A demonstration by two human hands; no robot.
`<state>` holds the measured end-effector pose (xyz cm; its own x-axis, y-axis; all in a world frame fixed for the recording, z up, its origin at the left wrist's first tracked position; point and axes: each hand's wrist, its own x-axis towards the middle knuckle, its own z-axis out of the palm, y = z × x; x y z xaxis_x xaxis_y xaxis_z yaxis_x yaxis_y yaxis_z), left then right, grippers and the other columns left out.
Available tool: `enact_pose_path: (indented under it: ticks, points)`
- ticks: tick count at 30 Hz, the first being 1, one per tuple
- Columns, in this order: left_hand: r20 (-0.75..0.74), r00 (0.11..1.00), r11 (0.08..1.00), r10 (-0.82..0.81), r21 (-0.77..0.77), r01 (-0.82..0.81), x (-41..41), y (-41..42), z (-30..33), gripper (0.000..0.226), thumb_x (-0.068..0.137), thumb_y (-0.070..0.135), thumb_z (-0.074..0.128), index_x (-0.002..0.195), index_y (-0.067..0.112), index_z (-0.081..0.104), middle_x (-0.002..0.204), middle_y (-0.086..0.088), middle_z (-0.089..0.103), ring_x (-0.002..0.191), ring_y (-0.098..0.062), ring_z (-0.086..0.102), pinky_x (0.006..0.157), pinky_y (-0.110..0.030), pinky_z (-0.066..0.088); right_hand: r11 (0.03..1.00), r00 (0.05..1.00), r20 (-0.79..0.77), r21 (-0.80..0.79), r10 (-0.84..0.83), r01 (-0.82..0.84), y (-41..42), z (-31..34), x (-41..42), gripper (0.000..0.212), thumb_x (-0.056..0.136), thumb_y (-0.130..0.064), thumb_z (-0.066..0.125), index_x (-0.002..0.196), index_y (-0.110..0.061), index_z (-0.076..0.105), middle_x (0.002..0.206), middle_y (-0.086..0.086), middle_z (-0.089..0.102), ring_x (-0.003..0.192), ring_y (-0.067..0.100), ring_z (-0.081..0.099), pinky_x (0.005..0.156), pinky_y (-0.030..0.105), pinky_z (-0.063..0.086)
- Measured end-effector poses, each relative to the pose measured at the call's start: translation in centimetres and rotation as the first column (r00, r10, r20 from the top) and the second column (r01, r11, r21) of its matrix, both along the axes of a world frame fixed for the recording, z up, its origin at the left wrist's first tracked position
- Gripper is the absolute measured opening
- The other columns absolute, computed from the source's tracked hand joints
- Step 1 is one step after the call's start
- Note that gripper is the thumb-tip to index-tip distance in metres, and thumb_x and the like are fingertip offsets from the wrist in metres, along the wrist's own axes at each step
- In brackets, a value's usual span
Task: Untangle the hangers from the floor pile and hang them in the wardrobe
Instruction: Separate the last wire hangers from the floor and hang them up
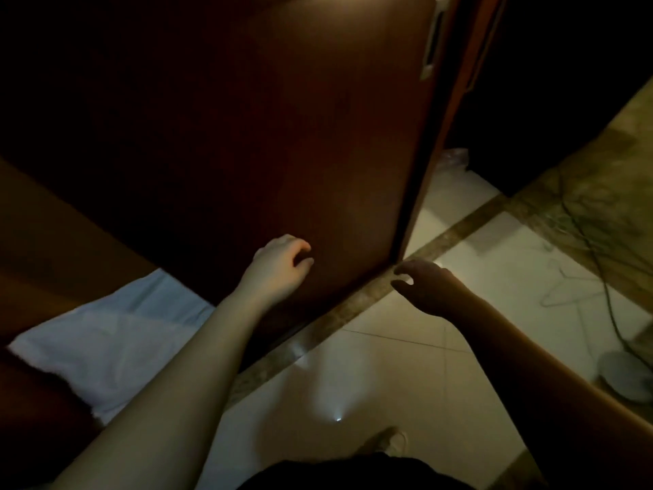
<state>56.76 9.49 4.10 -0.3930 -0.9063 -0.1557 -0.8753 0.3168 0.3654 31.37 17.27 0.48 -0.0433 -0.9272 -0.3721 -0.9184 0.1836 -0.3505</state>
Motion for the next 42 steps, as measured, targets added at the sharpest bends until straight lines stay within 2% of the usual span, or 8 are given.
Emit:
enact_pose_path:
  ticks: [7,12,22,30,37,42]
  points:
    - [0.040,0.984,0.982,-0.176,0.073,0.173,-14.7,-2.4,-2.5,0.039,0.099,0.035,0.050,0.134,0.019,0.053,0.135,0.004,0.049,0.127,-0.018,0.046,0.109,-0.039,0.036,0.972,0.975,-0.075,0.091,-0.208,0.214,2.8,-2.7,-13.4,0.041,0.101,-0.044,0.042,0.135,-0.024,0.051,0.141,-0.001,0.050,0.127,0.020,0.049,0.105,0.038,0.036]
    - [0.029,0.950,0.948,-0.311,0.084,0.307,-23.6,-4.4,-4.0,0.037,0.099,0.034,0.049,0.131,0.019,0.056,0.133,0.004,0.051,0.123,-0.019,0.047,0.106,-0.039,0.037,0.925,0.931,-0.092,0.120,-0.352,0.361,3.9,-4.9,-20.2,0.042,0.100,-0.045,0.043,0.135,-0.024,0.051,0.140,0.001,0.050,0.125,0.022,0.050,0.106,0.041,0.039]
    - [-0.050,0.851,0.831,-0.522,0.194,0.521,-42.9,-10.9,-9.6,0.032,0.099,0.028,0.048,0.125,0.012,0.057,0.131,-0.003,0.052,0.116,-0.023,0.053,0.096,-0.039,0.045,0.727,0.755,-0.116,0.211,-0.646,0.654,3.9,-10.3,-34.5,0.042,0.099,-0.036,0.046,0.137,-0.018,0.050,0.138,0.007,0.051,0.121,0.027,0.052,0.102,0.041,0.043]
    - [-0.020,0.784,0.742,-0.621,0.307,0.596,-57.6,-17.8,-14.5,0.028,0.097,0.029,0.048,0.119,0.016,0.060,0.127,-0.002,0.054,0.108,-0.026,0.056,0.090,-0.038,0.048,0.550,0.615,-0.142,0.325,-0.776,0.769,0.3,-13.6,-45.7,0.042,0.098,-0.033,0.044,0.137,-0.019,0.049,0.139,0.007,0.049,0.119,0.029,0.051,0.099,0.040,0.043]
    - [0.020,0.757,0.713,-0.653,0.355,0.605,-69.9,-21.4,-18.6,0.024,0.097,0.024,0.047,0.114,0.015,0.061,0.122,-0.002,0.055,0.101,-0.025,0.057,0.083,-0.034,0.047,0.431,0.515,-0.161,0.375,-0.842,0.821,-1.7,-16.7,-56.3,0.043,0.098,-0.031,0.043,0.138,-0.018,0.048,0.141,0.009,0.047,0.123,0.031,0.049,0.102,0.042,0.043]
    - [0.078,0.706,0.669,-0.704,0.407,0.622,-79.8,-22.3,-23.2,0.023,0.098,0.026,0.043,0.112,0.017,0.059,0.120,-0.002,0.051,0.090,-0.025,0.057,0.083,-0.039,0.051,0.365,0.475,-0.168,0.442,-0.864,0.819,-2.0,-20.7,-65.9,0.043,0.096,-0.027,0.041,0.137,-0.016,0.048,0.138,0.011,0.048,0.120,0.032,0.050,0.101,0.044,0.043]
